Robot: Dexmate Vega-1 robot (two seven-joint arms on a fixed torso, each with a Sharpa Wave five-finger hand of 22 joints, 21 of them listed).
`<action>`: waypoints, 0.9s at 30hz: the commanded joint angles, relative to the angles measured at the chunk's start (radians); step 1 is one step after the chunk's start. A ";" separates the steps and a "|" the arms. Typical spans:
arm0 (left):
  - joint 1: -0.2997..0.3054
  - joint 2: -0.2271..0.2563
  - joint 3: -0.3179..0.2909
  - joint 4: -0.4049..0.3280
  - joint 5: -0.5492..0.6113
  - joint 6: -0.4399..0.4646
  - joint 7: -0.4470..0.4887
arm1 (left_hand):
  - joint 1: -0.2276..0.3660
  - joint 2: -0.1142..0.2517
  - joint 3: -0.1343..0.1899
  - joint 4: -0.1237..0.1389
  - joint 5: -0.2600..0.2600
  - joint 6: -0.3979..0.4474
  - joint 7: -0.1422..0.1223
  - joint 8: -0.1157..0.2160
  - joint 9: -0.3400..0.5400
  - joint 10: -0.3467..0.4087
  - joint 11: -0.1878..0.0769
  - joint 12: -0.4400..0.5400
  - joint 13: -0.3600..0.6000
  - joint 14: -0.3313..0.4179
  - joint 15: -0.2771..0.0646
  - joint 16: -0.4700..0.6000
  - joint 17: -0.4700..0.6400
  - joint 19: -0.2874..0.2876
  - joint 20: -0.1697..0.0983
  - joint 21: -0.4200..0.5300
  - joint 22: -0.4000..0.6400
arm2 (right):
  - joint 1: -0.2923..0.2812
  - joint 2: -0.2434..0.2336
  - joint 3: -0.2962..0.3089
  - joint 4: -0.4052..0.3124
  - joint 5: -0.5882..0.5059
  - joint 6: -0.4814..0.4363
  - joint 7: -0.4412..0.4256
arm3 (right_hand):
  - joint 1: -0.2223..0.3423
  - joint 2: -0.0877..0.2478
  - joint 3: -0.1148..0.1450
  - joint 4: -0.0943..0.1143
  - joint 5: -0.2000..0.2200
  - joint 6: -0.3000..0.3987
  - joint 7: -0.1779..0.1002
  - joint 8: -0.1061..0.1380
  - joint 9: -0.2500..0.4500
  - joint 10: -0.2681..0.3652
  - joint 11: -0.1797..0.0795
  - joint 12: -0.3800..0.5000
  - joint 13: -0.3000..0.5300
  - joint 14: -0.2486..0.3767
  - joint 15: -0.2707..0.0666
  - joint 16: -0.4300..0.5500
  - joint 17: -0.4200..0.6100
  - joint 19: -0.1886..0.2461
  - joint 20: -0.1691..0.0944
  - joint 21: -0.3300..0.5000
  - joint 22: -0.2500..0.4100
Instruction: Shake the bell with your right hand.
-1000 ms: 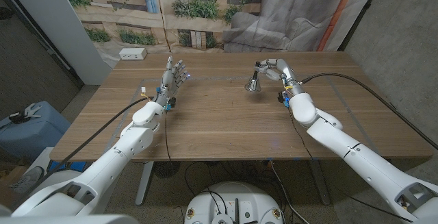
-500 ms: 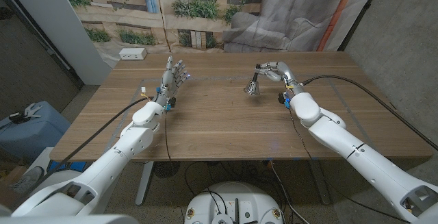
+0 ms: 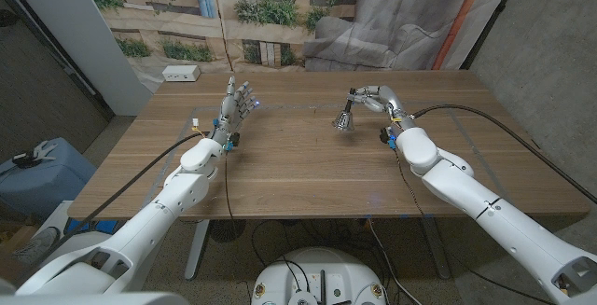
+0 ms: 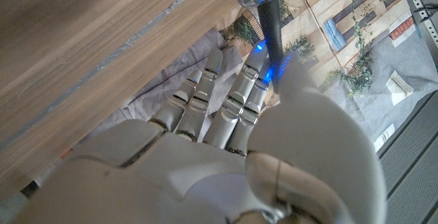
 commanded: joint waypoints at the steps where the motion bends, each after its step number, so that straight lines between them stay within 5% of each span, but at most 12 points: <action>1: 0.000 0.000 0.000 0.000 0.000 0.001 0.000 | -0.001 0.008 -0.001 0.005 0.006 0.000 -0.006 0.006 0.004 0.002 -0.006 0.005 0.005 0.007 -0.097 0.006 0.005 0.007 -0.003 0.007 0.006 | -0.013 0.012 -0.034 0.062 -0.162 0.135 -0.133 | 0.021 0.019 0.001 -0.007 0.004 0.012 -0.007 0.006 0.001 0.005 -0.001 0.004 0.002 0.009 -0.164 0.004 0.002 0.002 -0.071 0.000 0.005; 13: 0.000 0.000 0.000 0.000 0.000 0.001 0.000 | -0.001 0.008 -0.001 0.005 0.006 0.000 -0.006 0.006 0.004 0.003 -0.005 0.006 0.005 0.006 -0.097 0.005 0.005 0.007 -0.003 0.007 0.006 | -0.003 0.023 -0.052 0.144 -0.396 0.271 -0.289 | 0.026 0.019 -0.001 -0.007 0.002 0.010 -0.018 0.006 0.002 -0.002 -0.001 0.001 0.005 0.010 -0.165 0.005 0.004 0.003 -0.071 0.001 0.005; 27: 0.000 0.000 0.000 0.000 0.000 0.001 0.000 | -0.001 0.008 -0.001 0.005 0.006 0.000 -0.006 0.006 0.004 0.002 -0.006 0.005 0.005 0.006 -0.097 0.006 0.005 0.008 -0.003 0.007 0.006 | 0.038 0.025 -0.078 0.207 -0.583 0.287 -0.397 | 0.027 0.018 -0.003 -0.003 -0.001 0.005 -0.032 0.003 0.003 -0.013 -0.002 -0.002 0.010 0.004 -0.163 -0.002 0.003 0.001 -0.071 0.000 0.005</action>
